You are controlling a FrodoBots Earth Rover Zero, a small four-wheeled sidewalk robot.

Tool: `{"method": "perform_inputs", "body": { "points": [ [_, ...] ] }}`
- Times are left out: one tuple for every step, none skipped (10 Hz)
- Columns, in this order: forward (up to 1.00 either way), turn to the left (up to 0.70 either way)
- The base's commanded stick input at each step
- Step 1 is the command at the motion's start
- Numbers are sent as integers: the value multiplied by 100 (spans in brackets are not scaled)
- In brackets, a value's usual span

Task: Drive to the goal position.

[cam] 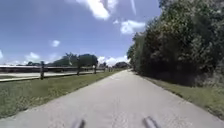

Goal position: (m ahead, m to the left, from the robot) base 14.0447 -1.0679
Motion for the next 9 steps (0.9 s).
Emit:
{"method": "perform_inputs", "body": {
  "points": [
    [50,0],
    [50,0],
    [50,0],
    [50,0],
    [50,0],
    [50,0],
    [50,0],
    [50,0],
    [50,0]
  ]
}}
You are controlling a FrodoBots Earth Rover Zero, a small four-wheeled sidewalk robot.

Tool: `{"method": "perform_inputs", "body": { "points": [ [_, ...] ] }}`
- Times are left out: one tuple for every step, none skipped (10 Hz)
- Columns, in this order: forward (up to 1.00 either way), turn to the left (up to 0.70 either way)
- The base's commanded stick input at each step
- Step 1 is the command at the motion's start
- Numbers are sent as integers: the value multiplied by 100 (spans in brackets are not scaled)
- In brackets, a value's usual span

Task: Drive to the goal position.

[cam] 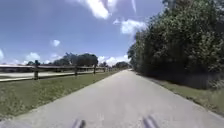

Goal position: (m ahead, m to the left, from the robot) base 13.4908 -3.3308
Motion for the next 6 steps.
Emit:
{"method": "perform_inputs", "body": {
  "points": [
    [50,0],
    [50,0],
    [50,0],
    [50,0],
    [50,0],
    [50,-12]
  ]
}}
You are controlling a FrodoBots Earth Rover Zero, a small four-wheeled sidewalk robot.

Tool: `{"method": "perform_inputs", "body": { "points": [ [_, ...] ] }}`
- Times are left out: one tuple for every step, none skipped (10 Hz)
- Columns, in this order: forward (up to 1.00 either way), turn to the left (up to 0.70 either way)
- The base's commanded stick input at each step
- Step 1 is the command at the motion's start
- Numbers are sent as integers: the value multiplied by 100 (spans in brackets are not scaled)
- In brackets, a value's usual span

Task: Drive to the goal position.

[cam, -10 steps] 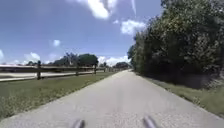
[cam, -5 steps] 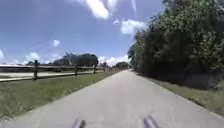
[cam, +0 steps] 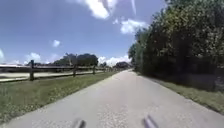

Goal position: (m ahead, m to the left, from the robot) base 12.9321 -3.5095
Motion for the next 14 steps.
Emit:
{"method": "perform_inputs", "body": {
  "points": [
    [50,-32],
    [50,-50],
    [50,-40],
    [50,-5],
    [50,0],
    [50,0],
    [50,0],
    [50,0],
    [50,0],
    [50,0],
    [50,0],
    [50,0],
    [50,0],
    [50,0]
  ]
}}
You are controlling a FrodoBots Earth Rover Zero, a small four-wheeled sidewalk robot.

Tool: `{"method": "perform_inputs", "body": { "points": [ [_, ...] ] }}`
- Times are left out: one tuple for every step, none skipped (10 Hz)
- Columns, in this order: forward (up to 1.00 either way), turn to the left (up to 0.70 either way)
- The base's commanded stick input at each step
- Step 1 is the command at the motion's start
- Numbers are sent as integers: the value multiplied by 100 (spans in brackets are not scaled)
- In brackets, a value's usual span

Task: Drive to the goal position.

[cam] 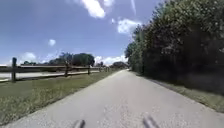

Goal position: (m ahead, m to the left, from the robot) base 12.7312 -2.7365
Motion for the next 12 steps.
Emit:
{"method": "perform_inputs", "body": {
  "points": [
    [50,0],
    [50,0],
    [50,0],
    [50,0],
    [50,0],
    [50,0],
    [50,0],
    [50,0],
    [50,0],
    [50,0],
    [50,0],
    [50,0]
  ]
}}
